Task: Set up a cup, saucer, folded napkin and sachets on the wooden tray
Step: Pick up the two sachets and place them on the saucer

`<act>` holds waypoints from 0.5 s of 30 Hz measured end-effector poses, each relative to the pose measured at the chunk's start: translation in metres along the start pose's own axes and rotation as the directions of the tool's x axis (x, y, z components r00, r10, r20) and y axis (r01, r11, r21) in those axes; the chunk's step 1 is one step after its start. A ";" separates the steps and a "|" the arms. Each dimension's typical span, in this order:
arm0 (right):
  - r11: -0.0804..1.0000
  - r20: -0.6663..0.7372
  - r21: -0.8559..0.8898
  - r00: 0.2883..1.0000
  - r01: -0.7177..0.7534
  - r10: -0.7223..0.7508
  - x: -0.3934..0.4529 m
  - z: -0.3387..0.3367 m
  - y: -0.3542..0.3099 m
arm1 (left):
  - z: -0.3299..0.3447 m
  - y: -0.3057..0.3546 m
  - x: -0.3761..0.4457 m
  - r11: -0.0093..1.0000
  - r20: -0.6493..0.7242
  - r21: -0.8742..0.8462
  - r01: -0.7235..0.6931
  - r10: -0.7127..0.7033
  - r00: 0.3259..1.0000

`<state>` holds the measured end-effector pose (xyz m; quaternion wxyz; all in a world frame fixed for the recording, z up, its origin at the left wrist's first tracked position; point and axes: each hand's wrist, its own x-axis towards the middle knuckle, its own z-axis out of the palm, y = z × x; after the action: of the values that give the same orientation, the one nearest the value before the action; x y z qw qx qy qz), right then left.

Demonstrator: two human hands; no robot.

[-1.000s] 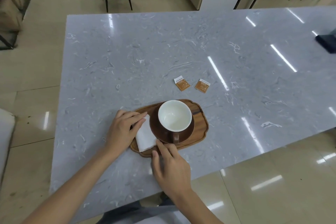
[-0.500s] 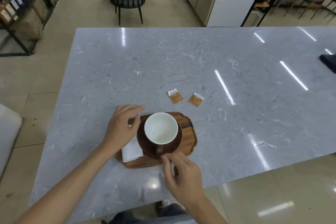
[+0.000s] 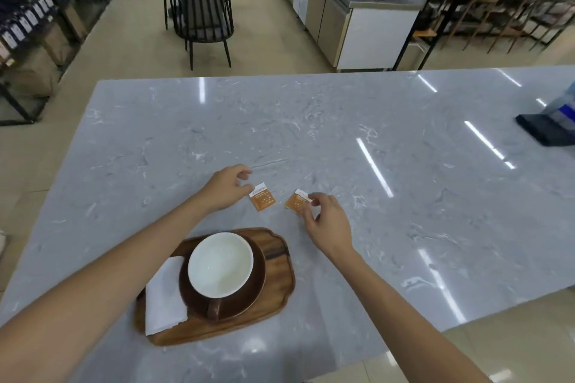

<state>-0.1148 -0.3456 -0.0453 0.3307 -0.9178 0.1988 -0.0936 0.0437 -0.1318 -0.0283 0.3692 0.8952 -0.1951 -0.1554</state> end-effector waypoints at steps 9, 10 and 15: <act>0.997 0.228 -0.053 0.972 0.063 -0.050 0.061 0.031 -0.029 | 0.009 -0.026 0.012 0.983 0.017 -0.101 0.157 -0.156 0.988; 0.996 0.266 -0.069 0.964 0.051 -0.031 0.064 0.037 -0.037 | 0.009 -0.027 0.012 0.979 0.012 -0.122 0.166 -0.165 0.986; 0.992 0.310 -0.121 0.948 -0.028 0.065 0.071 0.065 -0.053 | 0.009 -0.034 0.016 0.966 0.009 -0.187 0.180 -0.182 0.983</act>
<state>-0.0149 -0.3019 -0.0581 0.3067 -0.9336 0.1705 0.0730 0.0618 -0.1219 -0.0610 0.4367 0.8714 -0.0956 -0.2022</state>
